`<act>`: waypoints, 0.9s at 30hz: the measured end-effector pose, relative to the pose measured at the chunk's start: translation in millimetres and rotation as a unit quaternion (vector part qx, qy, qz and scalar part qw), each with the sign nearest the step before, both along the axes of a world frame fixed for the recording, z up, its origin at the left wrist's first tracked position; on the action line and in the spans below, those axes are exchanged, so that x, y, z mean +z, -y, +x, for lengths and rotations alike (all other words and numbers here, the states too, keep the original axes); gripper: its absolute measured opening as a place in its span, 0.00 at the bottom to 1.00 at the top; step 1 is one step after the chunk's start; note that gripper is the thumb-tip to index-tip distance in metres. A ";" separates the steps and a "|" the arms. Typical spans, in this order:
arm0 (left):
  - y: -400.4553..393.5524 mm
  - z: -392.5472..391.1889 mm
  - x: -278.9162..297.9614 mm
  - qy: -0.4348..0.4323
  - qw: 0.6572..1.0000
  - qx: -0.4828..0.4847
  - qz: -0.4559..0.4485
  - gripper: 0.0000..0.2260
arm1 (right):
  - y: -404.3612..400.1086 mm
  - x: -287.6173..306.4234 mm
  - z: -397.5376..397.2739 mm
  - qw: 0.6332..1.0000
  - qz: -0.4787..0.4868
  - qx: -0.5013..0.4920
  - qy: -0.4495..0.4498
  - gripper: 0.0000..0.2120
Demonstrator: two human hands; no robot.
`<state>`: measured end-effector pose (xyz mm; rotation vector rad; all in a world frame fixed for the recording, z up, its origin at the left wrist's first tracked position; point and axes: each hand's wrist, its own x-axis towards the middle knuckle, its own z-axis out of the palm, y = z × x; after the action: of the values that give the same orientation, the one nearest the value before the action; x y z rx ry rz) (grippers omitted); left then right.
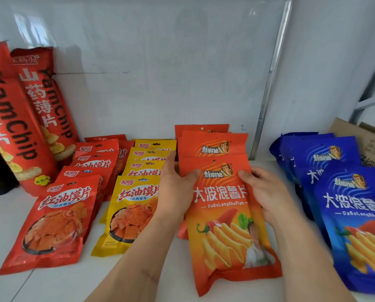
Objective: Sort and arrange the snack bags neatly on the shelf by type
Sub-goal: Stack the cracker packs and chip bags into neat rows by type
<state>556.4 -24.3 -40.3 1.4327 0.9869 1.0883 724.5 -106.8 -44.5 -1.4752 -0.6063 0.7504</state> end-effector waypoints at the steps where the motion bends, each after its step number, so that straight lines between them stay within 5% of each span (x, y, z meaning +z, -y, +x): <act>1: 0.9 -0.5 0.7 0.029 0.999 -0.007 -0.031 0.29 | -1.5 -1.0 0.3 1.000 -0.001 -0.013 -0.002 0.07; 5: 0.4 -3.2 -1.8 0.083 0.990 -0.034 -0.109 0.23 | -3.5 -2.1 0.1 0.998 0.012 -0.055 -0.016 0.08; 10: -1.1 -3.6 -4.4 0.061 0.992 -0.045 -0.103 0.16 | -6.0 -3.7 -0.6 0.996 0.001 -0.087 0.036 0.15; 27: -1.3 -4.4 -1.9 -0.219 0.974 -0.005 0.055 0.07 | -9.4 -11.5 5.1 0.953 -0.148 -0.033 0.261 0.17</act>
<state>552.0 -23.0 -42.2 1.8134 1.2388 0.8450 729.5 -97.4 -56.1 -1.9864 -0.8623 0.4035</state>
